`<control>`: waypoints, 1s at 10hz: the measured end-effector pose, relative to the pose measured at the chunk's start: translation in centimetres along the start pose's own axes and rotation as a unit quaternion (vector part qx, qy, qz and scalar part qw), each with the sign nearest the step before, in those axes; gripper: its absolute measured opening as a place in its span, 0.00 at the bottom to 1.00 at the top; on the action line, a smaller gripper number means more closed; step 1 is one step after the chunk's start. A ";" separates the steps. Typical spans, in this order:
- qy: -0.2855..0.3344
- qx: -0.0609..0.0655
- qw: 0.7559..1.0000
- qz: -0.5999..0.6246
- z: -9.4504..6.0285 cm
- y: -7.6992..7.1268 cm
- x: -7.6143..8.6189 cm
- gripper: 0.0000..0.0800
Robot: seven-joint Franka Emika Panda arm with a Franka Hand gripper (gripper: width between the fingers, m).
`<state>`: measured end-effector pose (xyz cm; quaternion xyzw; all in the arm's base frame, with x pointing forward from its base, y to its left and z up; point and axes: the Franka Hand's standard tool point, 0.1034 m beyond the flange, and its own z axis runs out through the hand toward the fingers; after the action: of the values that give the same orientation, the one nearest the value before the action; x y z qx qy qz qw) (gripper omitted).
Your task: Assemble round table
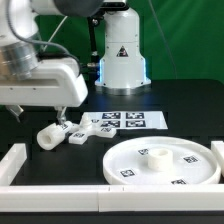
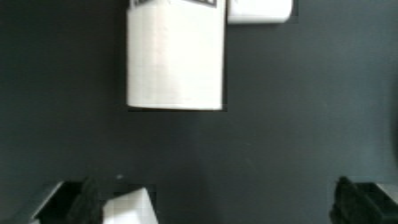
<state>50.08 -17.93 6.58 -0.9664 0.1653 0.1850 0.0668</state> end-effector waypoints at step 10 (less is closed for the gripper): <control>-0.253 0.007 0.967 0.029 3.0 -0.1 -0.7 0.81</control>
Offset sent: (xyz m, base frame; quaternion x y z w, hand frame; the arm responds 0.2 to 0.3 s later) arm 0.0000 0.0000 0.0000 0.0000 -0.1938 0.0000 0.9810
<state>48.48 -17.07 4.09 -0.8826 0.1727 0.4239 0.1077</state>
